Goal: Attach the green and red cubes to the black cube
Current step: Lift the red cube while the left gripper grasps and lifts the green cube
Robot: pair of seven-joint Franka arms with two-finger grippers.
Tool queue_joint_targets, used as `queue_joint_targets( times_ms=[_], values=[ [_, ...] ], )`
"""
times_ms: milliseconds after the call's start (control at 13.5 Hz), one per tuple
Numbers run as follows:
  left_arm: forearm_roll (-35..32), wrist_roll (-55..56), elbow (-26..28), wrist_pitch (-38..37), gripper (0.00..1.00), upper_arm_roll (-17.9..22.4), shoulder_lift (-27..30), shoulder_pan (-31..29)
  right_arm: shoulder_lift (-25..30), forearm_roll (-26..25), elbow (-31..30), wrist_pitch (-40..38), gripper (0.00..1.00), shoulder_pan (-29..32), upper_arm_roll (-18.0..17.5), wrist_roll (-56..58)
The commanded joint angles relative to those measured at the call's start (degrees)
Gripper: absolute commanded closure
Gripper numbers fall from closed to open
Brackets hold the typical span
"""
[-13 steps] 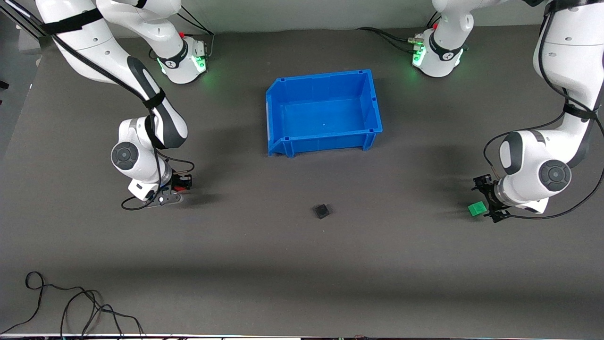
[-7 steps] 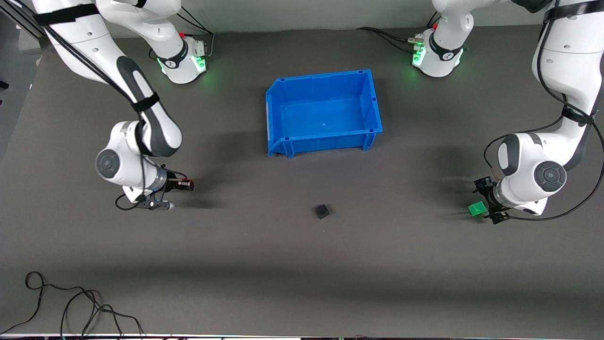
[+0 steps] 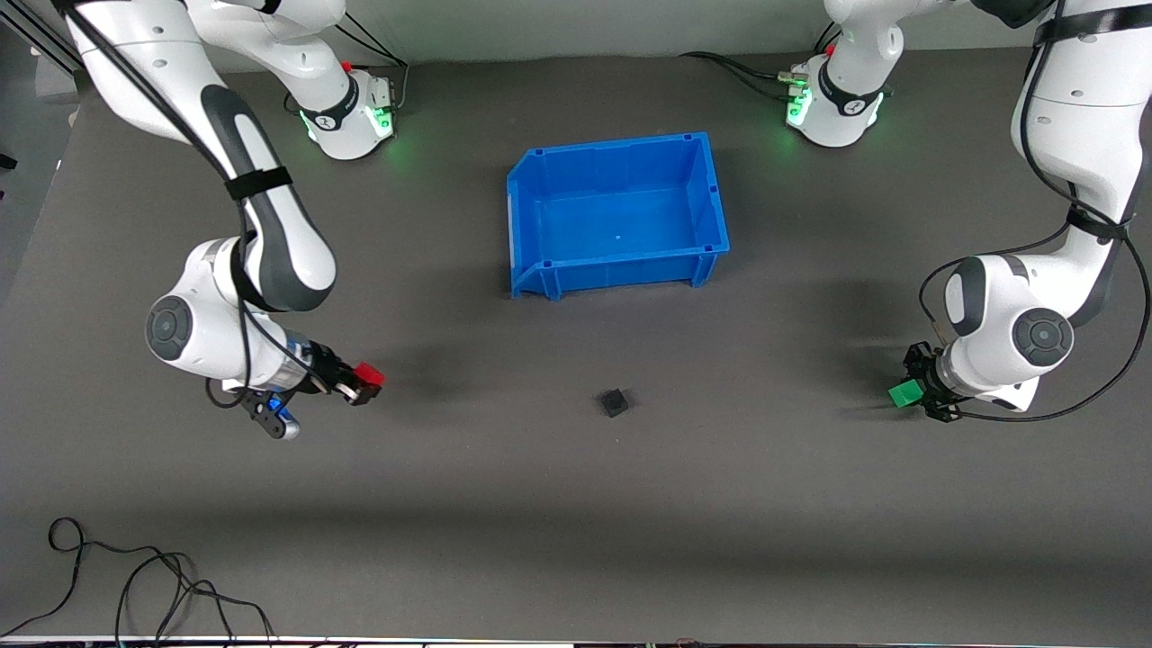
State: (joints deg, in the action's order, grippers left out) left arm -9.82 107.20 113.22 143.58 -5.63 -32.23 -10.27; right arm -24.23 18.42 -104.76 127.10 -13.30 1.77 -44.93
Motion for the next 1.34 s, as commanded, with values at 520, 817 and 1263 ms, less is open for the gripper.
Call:
queue_joint_targets(
  times_ms=[520, 817, 1263],
  values=[
    [-0.73, 9.32, -1.42, -1.11, 1.0, -0.44, 1.29, 14.56, -22.24, 1.01, 30.83, -7.05, 0.84, -10.05, -0.01, -36.51],
    [-0.12, 16.18, -1.86, -2.07, 1.0, -0.53, 1.03, 22.56, -29.64, 1.35, 39.89, -5.72, 0.83, -13.41, -0.1, -47.78],
    [7.26, 19.97, -8.43, -2.86, 1.0, -0.53, -1.78, 31.45, -38.33, 1.53, 46.03, 4.03, 0.84, -13.95, -4.31, -51.12]
  ],
)
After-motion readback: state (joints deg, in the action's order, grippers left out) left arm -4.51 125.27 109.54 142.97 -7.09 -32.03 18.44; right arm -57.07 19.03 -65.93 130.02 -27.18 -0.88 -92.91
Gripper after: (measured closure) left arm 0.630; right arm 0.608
